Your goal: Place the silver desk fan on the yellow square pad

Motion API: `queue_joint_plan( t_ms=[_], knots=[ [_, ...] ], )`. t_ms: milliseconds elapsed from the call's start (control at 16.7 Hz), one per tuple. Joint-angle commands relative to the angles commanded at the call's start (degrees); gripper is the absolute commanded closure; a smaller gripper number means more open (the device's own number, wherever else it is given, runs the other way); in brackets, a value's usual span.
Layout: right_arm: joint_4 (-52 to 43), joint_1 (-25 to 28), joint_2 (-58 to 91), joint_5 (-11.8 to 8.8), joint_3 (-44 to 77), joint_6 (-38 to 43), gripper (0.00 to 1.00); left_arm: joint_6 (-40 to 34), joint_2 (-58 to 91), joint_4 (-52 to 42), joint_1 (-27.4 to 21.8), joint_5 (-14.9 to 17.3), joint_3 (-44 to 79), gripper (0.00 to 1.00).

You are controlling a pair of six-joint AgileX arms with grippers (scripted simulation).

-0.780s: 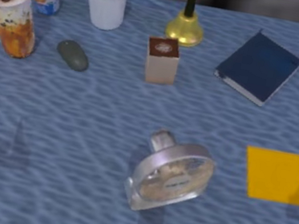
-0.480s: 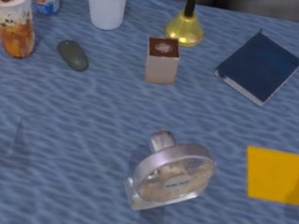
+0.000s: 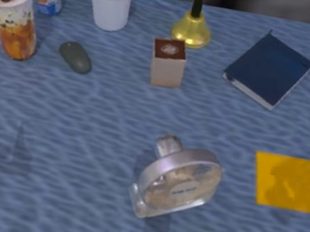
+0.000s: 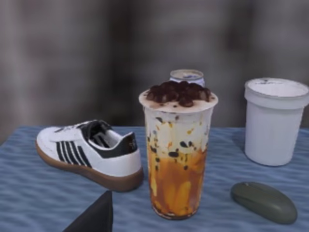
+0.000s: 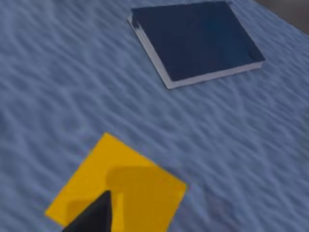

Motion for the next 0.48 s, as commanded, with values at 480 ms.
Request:
queue_joint_plan(
  t_ms=[480],
  knots=[
    [-33.95, 18.42, 47.23, -0.03, 43.6, -25.75, 0.0, 0.0, 0.0, 0.0, 0.0, 0.0, 0.0, 0.0]
  ],
)
